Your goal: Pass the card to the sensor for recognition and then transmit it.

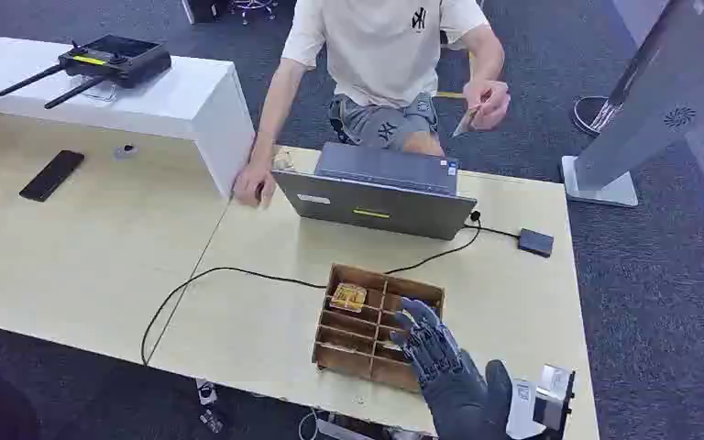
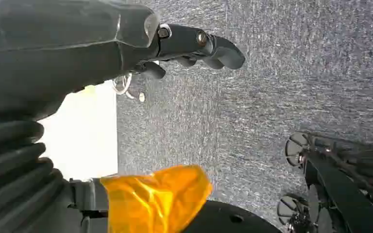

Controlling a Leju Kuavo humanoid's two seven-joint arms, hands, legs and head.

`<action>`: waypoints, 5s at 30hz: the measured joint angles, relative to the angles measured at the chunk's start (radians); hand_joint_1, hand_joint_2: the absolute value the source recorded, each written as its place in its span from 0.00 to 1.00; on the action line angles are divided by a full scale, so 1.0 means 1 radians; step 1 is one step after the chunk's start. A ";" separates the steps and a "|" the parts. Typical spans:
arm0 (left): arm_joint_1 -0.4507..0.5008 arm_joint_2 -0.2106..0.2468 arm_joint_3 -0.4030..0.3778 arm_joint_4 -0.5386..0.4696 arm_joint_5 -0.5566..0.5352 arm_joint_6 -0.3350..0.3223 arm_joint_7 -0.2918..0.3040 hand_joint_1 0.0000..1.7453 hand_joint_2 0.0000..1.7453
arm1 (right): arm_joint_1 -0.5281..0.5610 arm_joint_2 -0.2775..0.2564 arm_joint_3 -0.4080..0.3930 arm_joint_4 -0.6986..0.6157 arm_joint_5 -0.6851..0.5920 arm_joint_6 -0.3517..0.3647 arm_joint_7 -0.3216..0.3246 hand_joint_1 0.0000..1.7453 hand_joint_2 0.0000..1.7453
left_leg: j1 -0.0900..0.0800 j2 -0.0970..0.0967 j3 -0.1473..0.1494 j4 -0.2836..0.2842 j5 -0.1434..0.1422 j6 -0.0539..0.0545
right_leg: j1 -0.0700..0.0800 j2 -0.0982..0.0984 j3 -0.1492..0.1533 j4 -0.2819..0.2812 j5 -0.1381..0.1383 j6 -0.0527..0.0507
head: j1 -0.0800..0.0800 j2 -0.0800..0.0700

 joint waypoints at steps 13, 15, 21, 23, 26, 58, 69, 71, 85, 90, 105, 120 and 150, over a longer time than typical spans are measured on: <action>-0.001 0.003 -0.005 0.000 -0.019 -0.011 0.029 0.00 0.00 | -0.004 0.000 0.000 0.006 0.098 -0.029 -0.023 0.00 1.00 | 0.000 0.000 0.000 0.000 0.000 0.000 | 0.000 0.000 0.000 0.000 0.000 0.000 | 0.000 0.000; 0.000 0.004 -0.006 0.000 -0.021 -0.011 0.029 0.00 0.00 | -0.011 0.000 0.000 0.003 0.191 -0.085 -0.036 0.00 1.00 | 0.000 0.000 0.000 0.000 0.000 0.000 | 0.000 0.000 0.000 0.000 0.000 0.000 | 0.000 0.000; 0.000 0.011 -0.022 0.000 -0.032 -0.019 0.025 0.00 0.00 | -0.064 0.001 -0.001 -0.049 0.503 -0.258 -0.038 0.00 1.00 | 0.000 0.000 0.000 0.000 0.000 -0.001 | 0.000 0.000 0.000 0.000 0.000 0.000 | 0.000 0.000; 0.000 0.011 -0.028 0.000 -0.034 -0.022 0.024 0.00 0.00 | -0.080 0.002 -0.001 -0.063 0.524 -0.270 -0.032 0.00 1.00 | 0.000 0.000 0.000 0.000 0.001 -0.001 | 0.000 0.000 0.000 0.000 0.000 0.000 | 0.000 0.000; 0.000 0.012 -0.032 0.000 -0.043 -0.025 0.021 0.00 0.00 | -0.108 0.003 0.001 -0.071 0.603 -0.301 -0.036 0.00 1.00 | 0.000 0.000 0.000 0.000 0.001 -0.001 | 0.000 0.000 0.000 0.000 0.000 0.000 | 0.000 0.000; -0.028 0.038 -0.212 0.004 -0.151 -0.084 0.031 0.00 0.00 | -0.578 0.073 -0.009 0.349 1.766 -0.723 0.233 1.00 1.00 | 0.000 0.001 0.001 0.000 0.002 -0.001 | 0.000 0.001 0.000 0.001 0.002 -0.002 | 0.000 0.000; -0.027 0.043 -0.226 0.005 -0.151 -0.084 0.031 0.00 0.00 | -0.579 0.076 0.004 0.399 1.756 -0.725 0.246 1.00 1.00 | 0.000 0.001 0.001 0.000 0.002 -0.001 | 0.000 0.001 0.000 0.001 0.002 -0.002 | 0.000 0.000; -0.027 0.043 -0.227 0.005 -0.149 -0.084 0.031 0.00 0.00 | -0.579 0.076 0.004 0.403 1.749 -0.725 0.246 1.00 1.00 | 0.000 0.001 0.001 0.000 0.002 -0.001 | 0.000 0.001 0.000 0.001 0.002 -0.002 | 0.000 0.000; -0.027 0.044 -0.227 0.005 -0.136 -0.084 0.027 0.00 0.00 | -0.562 0.078 0.003 0.406 1.707 -0.714 0.243 1.00 1.00 | 0.000 0.001 0.001 0.000 0.002 -0.001 | 0.000 0.001 0.000 0.001 0.002 -0.002 | 0.000 0.000; -0.026 0.044 -0.227 0.005 -0.135 -0.084 0.027 0.00 0.00 | -0.551 0.084 -0.001 0.404 1.674 -0.704 0.235 1.00 1.00 | 0.000 0.001 0.001 0.000 0.002 -0.001 | 0.000 0.001 0.000 0.001 0.002 -0.002 | 0.000 0.000; -0.021 0.043 -0.227 0.005 -0.115 -0.078 0.028 0.00 0.00 | -0.479 0.105 -0.065 0.282 1.448 -0.649 0.208 1.00 1.00 | 0.000 0.000 0.001 0.000 0.002 -0.001 | 0.000 0.001 0.000 0.001 0.002 -0.002 | 0.000 0.000; -0.014 0.040 -0.225 0.005 -0.095 -0.076 0.024 0.00 0.00 | -0.383 0.109 -0.158 0.151 1.306 -0.628 0.173 1.00 1.00 | 0.000 0.000 0.001 0.000 0.002 -0.001 | 0.000 0.001 0.000 0.001 0.002 -0.002 | 0.000 0.000; 0.016 0.006 -0.133 -0.008 0.018 -0.067 0.021 0.00 0.00 | 0.081 0.083 -0.429 -0.094 1.012 -0.485 0.193 1.00 1.00 | 0.000 0.001 0.001 0.000 0.001 0.000 | 0.000 0.001 0.000 0.000 0.001 -0.002 | 0.000 0.000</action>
